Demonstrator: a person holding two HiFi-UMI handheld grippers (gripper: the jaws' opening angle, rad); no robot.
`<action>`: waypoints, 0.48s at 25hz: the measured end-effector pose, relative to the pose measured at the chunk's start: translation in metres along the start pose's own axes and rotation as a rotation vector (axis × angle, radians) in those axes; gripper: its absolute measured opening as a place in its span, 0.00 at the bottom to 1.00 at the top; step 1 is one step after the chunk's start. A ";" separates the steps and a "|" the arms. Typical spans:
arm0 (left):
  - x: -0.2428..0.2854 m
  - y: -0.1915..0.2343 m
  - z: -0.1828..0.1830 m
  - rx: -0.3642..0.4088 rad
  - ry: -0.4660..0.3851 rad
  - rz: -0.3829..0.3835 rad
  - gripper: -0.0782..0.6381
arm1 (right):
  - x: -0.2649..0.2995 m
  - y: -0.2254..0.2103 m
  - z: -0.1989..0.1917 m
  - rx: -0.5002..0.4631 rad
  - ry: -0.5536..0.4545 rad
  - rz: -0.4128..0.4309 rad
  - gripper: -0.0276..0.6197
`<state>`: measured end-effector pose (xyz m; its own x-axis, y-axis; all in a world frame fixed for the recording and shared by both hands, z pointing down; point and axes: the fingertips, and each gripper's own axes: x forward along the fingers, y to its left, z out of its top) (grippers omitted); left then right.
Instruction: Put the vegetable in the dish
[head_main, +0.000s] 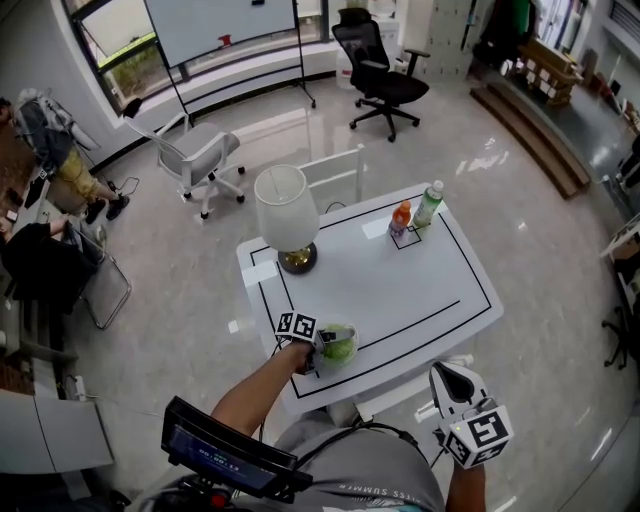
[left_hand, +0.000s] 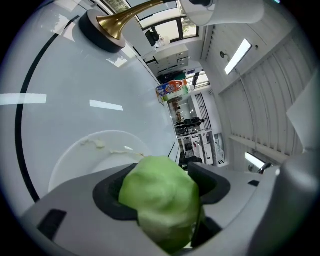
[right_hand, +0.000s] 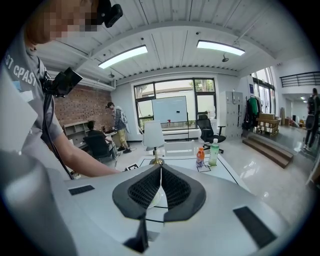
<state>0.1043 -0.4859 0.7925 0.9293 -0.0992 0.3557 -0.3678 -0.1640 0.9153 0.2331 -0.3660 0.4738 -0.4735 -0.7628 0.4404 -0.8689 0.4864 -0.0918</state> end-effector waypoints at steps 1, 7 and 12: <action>0.001 0.001 -0.001 -0.002 0.015 0.009 0.55 | 0.001 0.000 0.000 0.001 0.002 0.003 0.05; 0.010 0.001 -0.008 0.053 0.153 0.061 0.55 | 0.005 -0.005 0.001 0.009 0.009 0.008 0.06; 0.014 0.000 -0.011 0.076 0.227 0.083 0.55 | 0.010 -0.009 0.001 0.011 0.010 0.018 0.05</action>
<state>0.1171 -0.4768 0.7998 0.8761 0.1065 0.4702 -0.4365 -0.2392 0.8674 0.2357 -0.3784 0.4781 -0.4875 -0.7499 0.4472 -0.8620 0.4949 -0.1097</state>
